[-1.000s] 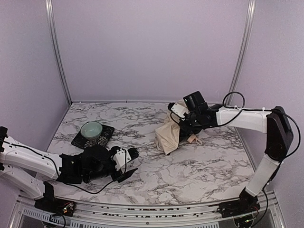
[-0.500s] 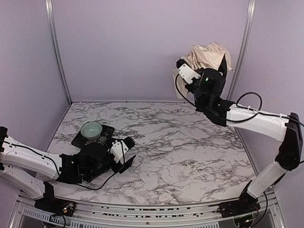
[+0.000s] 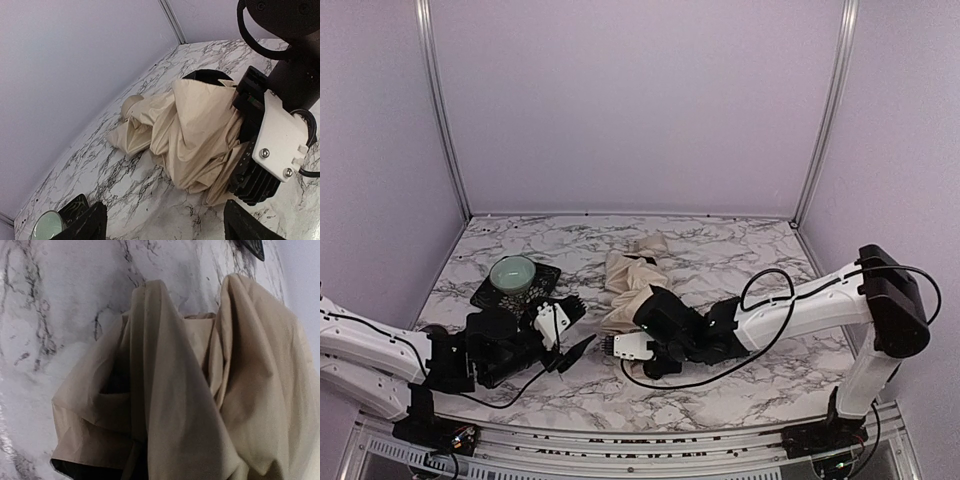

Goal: Put away the umbrella

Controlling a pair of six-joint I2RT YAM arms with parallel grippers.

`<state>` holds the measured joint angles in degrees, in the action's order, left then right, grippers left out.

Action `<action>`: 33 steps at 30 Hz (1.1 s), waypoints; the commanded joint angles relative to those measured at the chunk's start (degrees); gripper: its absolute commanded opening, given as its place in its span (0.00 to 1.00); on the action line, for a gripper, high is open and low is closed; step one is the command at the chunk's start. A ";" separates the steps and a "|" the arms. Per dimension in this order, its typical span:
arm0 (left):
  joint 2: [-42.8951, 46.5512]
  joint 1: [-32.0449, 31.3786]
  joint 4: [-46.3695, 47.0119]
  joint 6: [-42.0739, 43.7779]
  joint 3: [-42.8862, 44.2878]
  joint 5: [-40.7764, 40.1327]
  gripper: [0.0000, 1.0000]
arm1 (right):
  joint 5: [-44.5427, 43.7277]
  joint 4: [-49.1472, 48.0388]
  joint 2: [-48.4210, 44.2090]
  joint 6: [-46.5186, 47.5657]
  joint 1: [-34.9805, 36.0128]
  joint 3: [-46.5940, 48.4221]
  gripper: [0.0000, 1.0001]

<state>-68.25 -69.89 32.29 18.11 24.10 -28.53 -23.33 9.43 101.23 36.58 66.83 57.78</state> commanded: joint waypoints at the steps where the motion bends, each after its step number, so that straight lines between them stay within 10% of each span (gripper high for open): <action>1: 3.09 -0.16 0.26 -0.18 -0.63 4.30 0.81 | 24.69 15.41 -3.57 -12.39 -0.29 4.12 0.00; 14: -0.76 -3.93 -12.84 1.42 4.42 23.58 0.80 | 57.87 20.29 -2.79 -15.53 -9.85 4.57 0.00; 26: -16.64 -5.43 -11.14 19.59 9.37 18.99 0.95 | 68.58 25.70 7.96 -12.58 -14.68 10.12 0.00; 33: -24.48 -2.42 -10.11 17.43 12.14 17.96 0.87 | 72.50 25.77 7.09 -11.45 -14.72 11.05 0.02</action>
<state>-90.08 -74.24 22.00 35.70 34.50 -9.52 43.90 32.86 108.49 23.94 52.01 67.64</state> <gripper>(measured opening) 0.917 0.030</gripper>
